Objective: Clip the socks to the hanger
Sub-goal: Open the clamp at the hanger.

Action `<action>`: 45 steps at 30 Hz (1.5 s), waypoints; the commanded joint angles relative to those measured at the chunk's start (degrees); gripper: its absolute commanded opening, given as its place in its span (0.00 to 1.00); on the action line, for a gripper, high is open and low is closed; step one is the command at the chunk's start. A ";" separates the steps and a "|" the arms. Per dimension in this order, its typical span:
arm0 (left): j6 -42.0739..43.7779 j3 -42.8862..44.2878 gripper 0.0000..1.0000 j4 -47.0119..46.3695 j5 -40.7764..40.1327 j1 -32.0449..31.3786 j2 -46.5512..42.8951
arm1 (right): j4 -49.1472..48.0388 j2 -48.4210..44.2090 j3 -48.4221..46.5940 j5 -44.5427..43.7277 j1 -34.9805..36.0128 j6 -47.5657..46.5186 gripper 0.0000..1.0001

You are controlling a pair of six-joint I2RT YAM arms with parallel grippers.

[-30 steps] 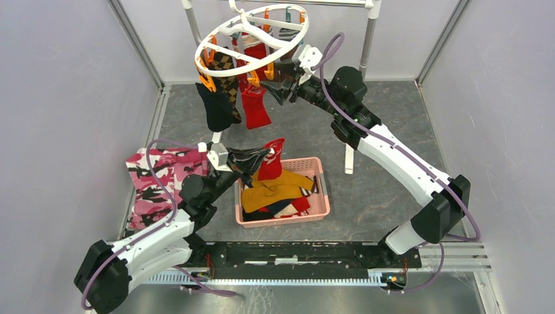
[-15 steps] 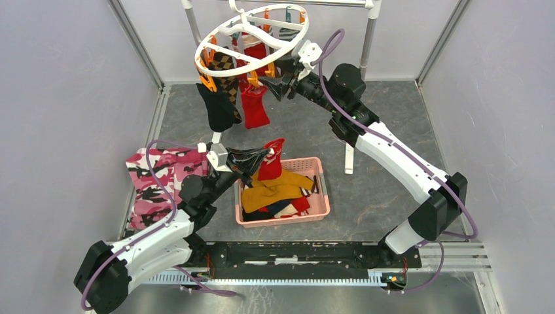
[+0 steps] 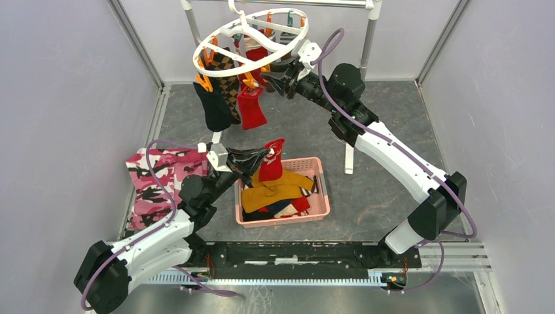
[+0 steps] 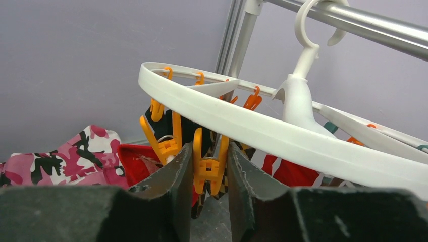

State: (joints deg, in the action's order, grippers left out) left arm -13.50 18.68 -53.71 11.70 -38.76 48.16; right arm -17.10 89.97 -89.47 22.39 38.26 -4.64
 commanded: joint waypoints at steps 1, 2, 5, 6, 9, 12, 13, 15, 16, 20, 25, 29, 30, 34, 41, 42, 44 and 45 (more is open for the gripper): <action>3.08 0.87 0.02 -2.78 0.20 -0.17 -0.19 | -2.26 -0.24 -2.37 0.68 0.21 1.39 0.19; 3.02 0.96 0.02 -2.98 0.28 -0.17 -0.11 | -2.18 -0.24 -2.37 0.72 0.23 1.39 0.23; 2.78 1.17 0.02 -3.22 0.57 -0.17 0.09 | -2.17 -0.24 -2.46 0.89 0.20 1.48 0.37; 2.70 1.18 0.02 -3.16 0.64 -0.17 0.10 | -2.17 -0.17 -2.55 1.05 0.20 1.48 0.39; 2.60 1.10 0.02 -3.24 0.64 -0.15 -0.06 | -2.23 0.17 -2.96 1.12 0.23 1.91 0.46; 2.50 1.09 0.02 -3.23 0.68 -0.17 -0.11 | -2.32 0.30 -3.16 1.16 0.21 2.09 0.52; 2.51 1.03 0.02 -3.21 0.61 -0.17 -0.12 | -2.40 0.36 -3.23 1.16 0.22 2.18 0.53; 2.50 1.09 0.02 -3.23 0.70 -0.17 -0.19 | -2.54 0.53 -3.49 1.09 0.18 2.27 0.54; 2.51 1.10 0.02 -3.24 0.77 -0.17 -0.15 | -2.43 0.59 -3.60 0.83 0.24 2.27 0.54; 2.43 1.01 0.02 -3.24 0.75 -0.17 -0.16 | -2.50 0.77 -3.69 0.50 0.23 2.44 0.52; 2.31 1.01 0.02 -3.33 0.82 -0.17 -0.18 | -2.70 1.14 -4.08 -0.06 0.24 3.06 0.44; 2.24 0.93 0.02 -3.41 0.79 -0.17 -0.15 | -2.74 1.15 -4.02 -0.15 0.24 3.24 0.31; 2.17 0.92 0.02 -3.41 0.82 -0.17 -0.10 | -2.72 1.11 -4.04 -0.13 0.29 3.36 0.27; 2.11 1.13 0.02 -3.82 0.27 -0.19 0.21 | -2.70 0.97 -3.97 0.11 0.17 3.44 0.15; 2.61 5.76 0.02 -3.55 -3.91 -0.17 4.02 | -1.95 0.68 -3.96 0.78 0.10 3.63 0.04; 2.74 6.90 0.02 -3.17 -4.94 -0.15 4.93 | -1.73 0.59 -3.88 0.88 0.09 3.59 0.04; 2.82 9.76 0.02 -2.33 -7.25 -0.02 7.07 | -1.32 0.42 -3.87 1.07 0.15 3.46 0.03; 3.03 11.06 0.02 -1.95 -8.41 0.07 8.17 | -0.92 0.33 -3.87 1.11 0.14 3.36 0.03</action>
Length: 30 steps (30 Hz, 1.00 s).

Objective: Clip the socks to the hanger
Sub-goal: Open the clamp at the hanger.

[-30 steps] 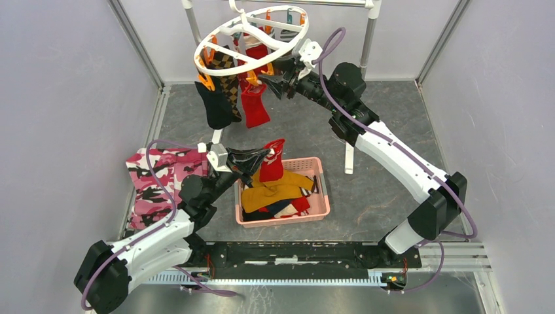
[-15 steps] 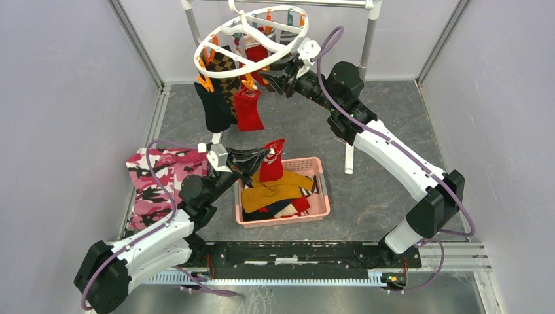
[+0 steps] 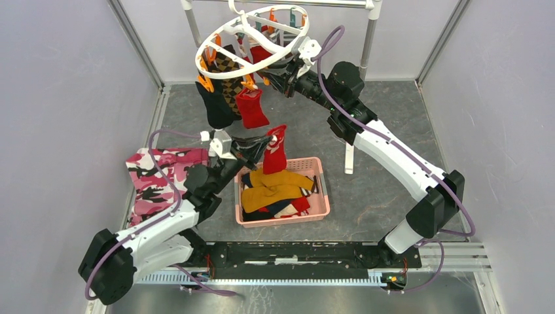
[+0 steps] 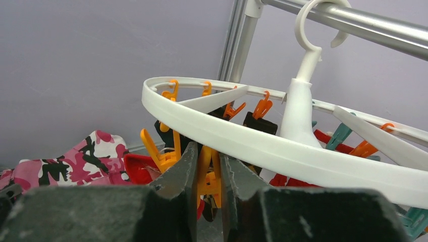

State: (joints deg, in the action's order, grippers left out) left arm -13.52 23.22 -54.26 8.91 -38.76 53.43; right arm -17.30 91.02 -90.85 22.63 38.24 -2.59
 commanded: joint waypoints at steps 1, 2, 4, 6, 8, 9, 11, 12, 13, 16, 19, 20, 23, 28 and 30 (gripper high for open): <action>3.30 7.70 0.02 -1.29 -6.63 0.09 4.26 | -0.49 -0.69 -2.49 1.01 0.19 1.23 0.03; 3.77 8.90 0.02 -1.35 -7.38 0.09 5.67 | -0.31 -0.79 -2.49 1.09 0.17 1.11 0.03; 4.54 11.14 0.02 -1.70 -8.21 0.09 8.05 | 0.17 -0.90 -2.58 1.23 0.08 0.88 0.03; 5.31 13.03 0.02 -2.07 -8.54 0.24 9.96 | 0.72 -0.86 -2.66 1.47 -0.01 0.75 0.03; 5.51 14.66 0.02 -2.20 -8.63 0.94 11.18 | 1.16 -1.08 -2.67 2.00 -0.28 0.68 0.03; 5.50 15.44 0.02 -2.27 -8.72 1.37 11.72 | 1.27 -1.09 -2.66 2.30 -0.36 0.61 0.03; 5.36 16.69 0.02 -2.64 -8.73 2.26 12.74 | 1.57 -1.20 -2.75 2.95 -0.57 0.61 0.03; 5.35 17.31 0.02 -2.88 -8.73 2.59 13.20 | 1.81 -1.20 -2.94 3.18 -0.82 0.57 0.03; 5.32 17.77 0.02 -3.09 -8.73 2.90 13.80 | 1.99 -1.20 -3.08 3.36 -0.90 0.57 0.03; 4.97 19.10 0.02 -3.64 -10.18 3.65 14.90 | 2.69 -1.21 -3.35 4.29 -1.23 0.04 0.03; 4.28 20.05 0.02 -3.62 -10.89 4.47 15.51 | 2.91 -1.29 -3.44 5.14 -1.52 -0.13 0.03; 4.03 20.17 0.02 -3.68 -11.07 4.75 15.62 | 2.98 -1.29 -3.46 5.43 -1.64 -0.13 0.02; 3.29 20.58 0.02 -3.81 -10.42 5.49 15.65 | 3.18 -1.36 -3.54 5.92 -1.90 -0.29 0.02; 2.47 21.06 0.02 -4.28 -9.17 5.78 15.29 | 3.54 -1.37 -3.55 6.36 -2.22 -0.64 0.02; 1.63 21.16 0.02 -4.47 -9.17 5.97 15.00 | 3.53 -1.34 -3.55 6.46 -2.20 -0.74 0.02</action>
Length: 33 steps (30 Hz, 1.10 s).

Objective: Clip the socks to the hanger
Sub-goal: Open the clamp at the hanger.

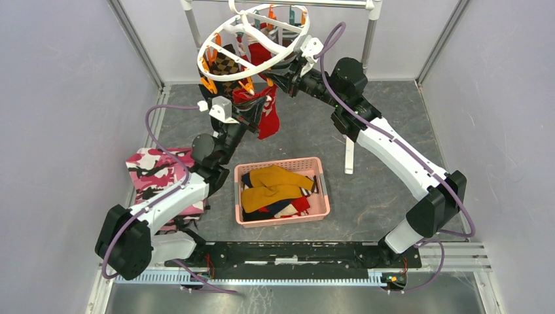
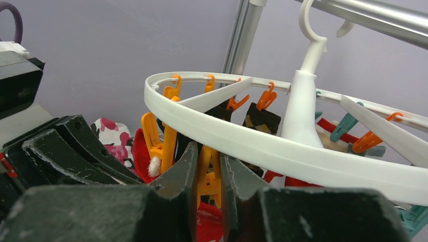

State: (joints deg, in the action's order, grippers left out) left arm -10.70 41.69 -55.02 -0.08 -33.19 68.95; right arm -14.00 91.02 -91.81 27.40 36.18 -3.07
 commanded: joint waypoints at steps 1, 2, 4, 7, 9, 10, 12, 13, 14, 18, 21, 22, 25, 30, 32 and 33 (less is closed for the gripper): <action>-1.66 2.69 0.02 -3.83 1.14 0.48 -0.69 | 0.28 -1.34 -2.58 1.78 -0.15 -0.33 0.02; -1.90 2.69 0.02 -3.92 1.67 0.55 -0.78 | 0.30 -1.39 -2.58 1.86 -0.21 -0.44 0.02; -2.63 2.86 0.02 -3.88 2.22 0.58 -0.91 | 0.23 -1.37 -2.58 2.01 -0.30 -0.53 0.02; -3.94 3.43 0.02 -3.14 2.12 0.88 -0.90 | 0.37 -1.27 -2.65 2.43 -0.25 -0.45 0.02; -5.06 3.85 0.02 -2.64 2.25 1.17 -0.70 | 0.36 -1.24 -2.66 2.81 -0.24 -0.53 0.01; -5.61 4.26 0.02 -2.32 2.27 1.30 -0.74 | 0.37 -1.32 -2.63 2.94 -0.28 -0.60 0.01; -6.47 4.80 0.02 -1.67 2.52 1.49 -0.59 | 0.39 -1.24 -2.75 3.30 -0.30 -0.69 0.01; -6.83 5.11 0.02 -1.36 2.80 1.66 -0.54 | 0.43 -1.28 -2.76 3.47 -0.37 -0.72 0.01; -7.18 5.38 0.02 -1.01 2.94 1.71 -0.49 | 0.31 -1.26 -2.76 3.57 -0.33 -0.71 0.01; -8.05 5.68 0.02 -0.48 4.53 1.96 -0.39 | 0.33 -1.24 -3.11 3.84 -0.35 -0.80 0.01; -8.28 5.83 0.02 0.20 5.74 2.16 -0.63 | 0.27 -1.11 -3.37 3.93 -0.45 -0.88 0.00; -8.29 5.97 0.02 0.74 6.00 2.16 -0.73 | 0.18 -1.06 -3.45 4.05 -0.44 -0.88 0.00; -7.99 6.22 0.02 2.80 6.62 2.44 -1.07 | -0.05 -0.99 -3.96 4.39 -0.51 -0.71 0.00; -8.02 6.57 0.02 4.08 8.31 3.10 -1.05 | -0.23 -0.97 -3.95 5.72 -0.53 -0.53 0.00; -8.11 7.17 0.02 4.25 9.33 3.28 -0.93 | -0.19 -0.94 -3.82 6.56 -0.72 -0.53 0.00; -8.11 7.56 0.02 4.30 9.86 3.37 -0.92 | -0.22 -0.87 -3.81 7.32 -0.78 -0.53 0.00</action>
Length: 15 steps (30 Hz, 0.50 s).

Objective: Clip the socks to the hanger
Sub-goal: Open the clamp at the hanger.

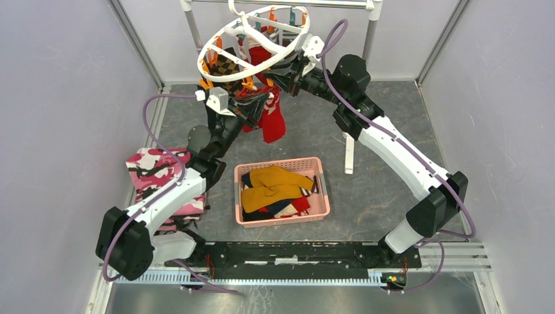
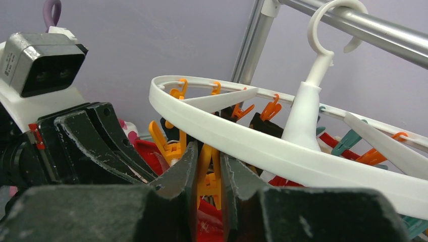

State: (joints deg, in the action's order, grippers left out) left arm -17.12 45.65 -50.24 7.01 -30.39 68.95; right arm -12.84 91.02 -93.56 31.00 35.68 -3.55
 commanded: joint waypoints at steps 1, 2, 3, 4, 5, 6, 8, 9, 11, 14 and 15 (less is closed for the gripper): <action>-1.68 3.84 0.02 -0.32 3.37 0.66 -0.93 | -1.40 -0.82 -2.06 4.33 -0.40 -0.05 0.00; -1.75 4.03 0.02 -0.19 3.61 0.79 -1.00 | -1.39 -0.76 -2.07 4.82 -0.47 -0.05 0.00; -1.83 4.16 0.02 -0.07 4.18 0.92 -1.07 | -1.44 -0.74 -2.07 5.49 -0.72 -0.05 0.00; -2.04 4.26 0.02 -0.03 4.65 1.09 -1.16 | -1.68 -0.66 -1.98 6.34 -1.04 0.07 0.00; -2.34 4.27 0.02 0.04 5.07 1.26 -1.26 | -2.08 -0.54 -1.87 7.20 -1.31 0.32 0.00; -2.61 4.27 0.02 0.02 5.52 1.44 -1.27 | -2.45 -0.46 -1.84 8.03 -1.56 0.70 0.00; -3.18 4.40 0.02 -0.04 6.34 1.79 -1.23 | -2.85 -0.26 -1.84 8.93 -1.92 1.16 0.00; -3.61 4.51 0.02 -0.10 6.78 1.90 -1.07 | -2.97 -0.19 -1.89 9.01 -2.08 1.26 0.00; -4.24 4.82 0.02 -0.26 7.84 2.13 -0.72 | -3.07 -0.13 -1.89 9.08 -2.17 1.33 0.00; -4.95 5.23 0.02 -0.01 8.90 2.32 -0.32 | -3.25 -0.14 -1.89 9.21 -2.27 1.51 0.00; -5.16 5.32 0.02 0.04 8.98 2.42 -0.19 | -3.28 -0.14 -1.91 9.34 -2.43 1.47 0.00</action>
State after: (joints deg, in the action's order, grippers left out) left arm -19.44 48.27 -49.19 13.50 -28.53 68.90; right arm -13.30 91.02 -93.56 37.30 33.32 -3.18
